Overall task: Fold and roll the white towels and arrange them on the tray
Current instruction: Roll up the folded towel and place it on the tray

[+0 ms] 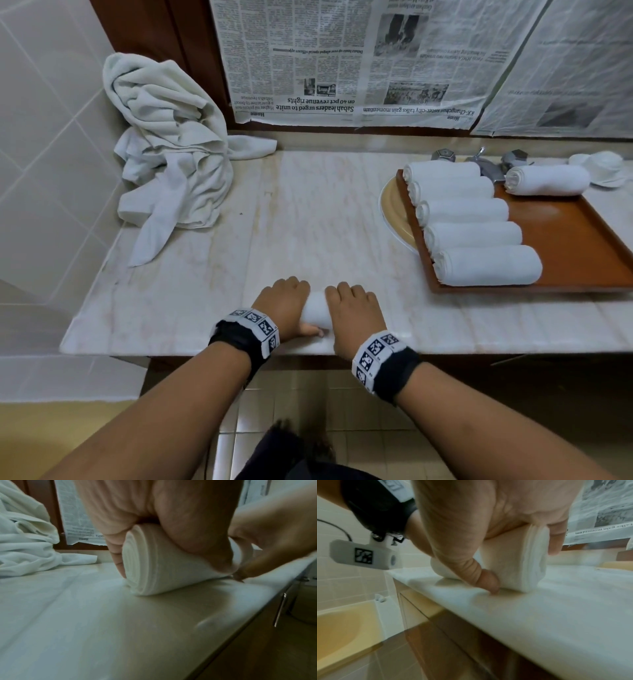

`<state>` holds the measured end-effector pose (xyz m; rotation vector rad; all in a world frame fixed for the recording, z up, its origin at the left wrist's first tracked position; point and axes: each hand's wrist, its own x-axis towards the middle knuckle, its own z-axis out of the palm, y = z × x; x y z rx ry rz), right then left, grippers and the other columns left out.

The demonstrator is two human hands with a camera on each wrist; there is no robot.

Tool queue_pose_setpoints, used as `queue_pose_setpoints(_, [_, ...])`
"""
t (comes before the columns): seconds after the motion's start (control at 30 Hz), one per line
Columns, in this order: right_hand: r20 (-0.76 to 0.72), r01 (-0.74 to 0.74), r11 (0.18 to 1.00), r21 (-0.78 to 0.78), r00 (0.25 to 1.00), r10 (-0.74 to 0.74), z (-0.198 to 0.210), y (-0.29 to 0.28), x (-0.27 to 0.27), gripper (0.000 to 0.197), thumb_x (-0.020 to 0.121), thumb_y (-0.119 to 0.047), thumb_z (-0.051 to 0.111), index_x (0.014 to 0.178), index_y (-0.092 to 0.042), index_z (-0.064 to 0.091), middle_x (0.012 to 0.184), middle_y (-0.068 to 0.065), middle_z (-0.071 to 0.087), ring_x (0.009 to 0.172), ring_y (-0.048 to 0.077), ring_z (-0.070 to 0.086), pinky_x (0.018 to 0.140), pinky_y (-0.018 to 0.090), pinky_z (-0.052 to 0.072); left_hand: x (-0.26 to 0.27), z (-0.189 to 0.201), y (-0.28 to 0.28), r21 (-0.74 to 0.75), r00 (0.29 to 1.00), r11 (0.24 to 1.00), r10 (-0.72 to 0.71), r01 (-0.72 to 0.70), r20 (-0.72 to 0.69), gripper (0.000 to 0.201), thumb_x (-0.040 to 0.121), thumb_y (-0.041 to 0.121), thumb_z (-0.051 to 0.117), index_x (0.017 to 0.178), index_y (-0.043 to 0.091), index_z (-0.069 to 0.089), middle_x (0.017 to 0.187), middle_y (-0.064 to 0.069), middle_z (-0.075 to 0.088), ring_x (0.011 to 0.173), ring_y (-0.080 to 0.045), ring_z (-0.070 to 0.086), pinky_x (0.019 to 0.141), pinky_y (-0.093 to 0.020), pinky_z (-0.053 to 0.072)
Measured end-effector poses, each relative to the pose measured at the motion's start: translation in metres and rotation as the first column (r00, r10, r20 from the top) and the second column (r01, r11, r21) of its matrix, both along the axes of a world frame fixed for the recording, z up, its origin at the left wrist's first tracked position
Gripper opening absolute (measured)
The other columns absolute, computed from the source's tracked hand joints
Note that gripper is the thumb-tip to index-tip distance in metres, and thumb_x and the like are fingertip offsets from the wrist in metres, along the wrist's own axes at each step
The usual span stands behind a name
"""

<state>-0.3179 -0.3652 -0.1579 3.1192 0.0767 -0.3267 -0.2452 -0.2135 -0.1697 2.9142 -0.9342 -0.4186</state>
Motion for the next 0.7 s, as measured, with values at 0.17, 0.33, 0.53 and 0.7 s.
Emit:
queue_pose_setpoints(0.17, [-0.118, -0.028, 0.998, 0.055, 0.992, 0.034, 0.005, -0.011, 0.026, 0.073, 0.071, -0.025, 0.076, 0.134, -0.020, 0.038, 0.127, 0.004, 0.043, 0.111, 0.026, 0.047, 0.092, 0.038, 0.045, 0.001, -0.002, -0.002, 0.003, 0.999, 0.999, 0.037, -0.037, -0.031, 0.079, 0.064, 0.063, 0.079, 0.121, 0.018, 0.047, 0.122, -0.003, 0.057, 0.107, -0.025, 0.055, 0.085, -0.038, 0.049])
queue_pose_setpoints(0.33, [-0.287, -0.015, 0.992, 0.124, 0.957, 0.051, 0.007, -0.020, 0.052, 0.093, 0.072, -0.023, 0.078, 0.149, -0.024, 0.028, 0.136, 0.002, 0.040, 0.119, 0.025, 0.048, 0.096, 0.040, 0.049, 0.015, 0.002, 0.001, -0.010, 0.998, 1.000, -0.018, 0.018, -0.056, 0.069, 0.074, 0.056, 0.071, 0.125, 0.019, 0.043, 0.117, -0.002, 0.056, 0.101, -0.025, 0.055, 0.081, -0.037, 0.048])
queue_pose_setpoints(0.53, [-0.189, -0.044, 0.999, 0.032, 0.981, 0.050, 0.005, -0.019, 0.060, 0.063, 0.076, -0.025, 0.074, 0.131, -0.021, 0.043, 0.118, 0.001, 0.054, 0.102, 0.025, 0.056, 0.076, 0.036, 0.050, 0.029, 0.002, 0.002, -0.006, 0.997, 0.997, -0.079, 0.079, -0.028, 0.068, 0.077, 0.051, 0.067, 0.131, 0.021, 0.038, 0.116, -0.001, 0.055, 0.099, -0.025, 0.056, 0.077, -0.037, 0.046])
queue_pose_setpoints(0.7, [-0.083, -0.009, 1.000, 0.023, 0.997, 0.011, 0.023, -0.035, 0.058, 0.055, 0.076, -0.026, 0.073, 0.124, -0.019, 0.047, 0.110, 0.001, 0.058, 0.094, 0.025, 0.059, 0.066, 0.035, 0.044, 0.044, 0.026, -0.019, 0.058, 0.983, 0.981, -0.184, 0.183, 0.012, 0.066, 0.081, 0.052, 0.066, 0.131, 0.021, 0.035, 0.112, -0.003, 0.056, 0.092, -0.026, 0.058, 0.066, -0.034, 0.037])
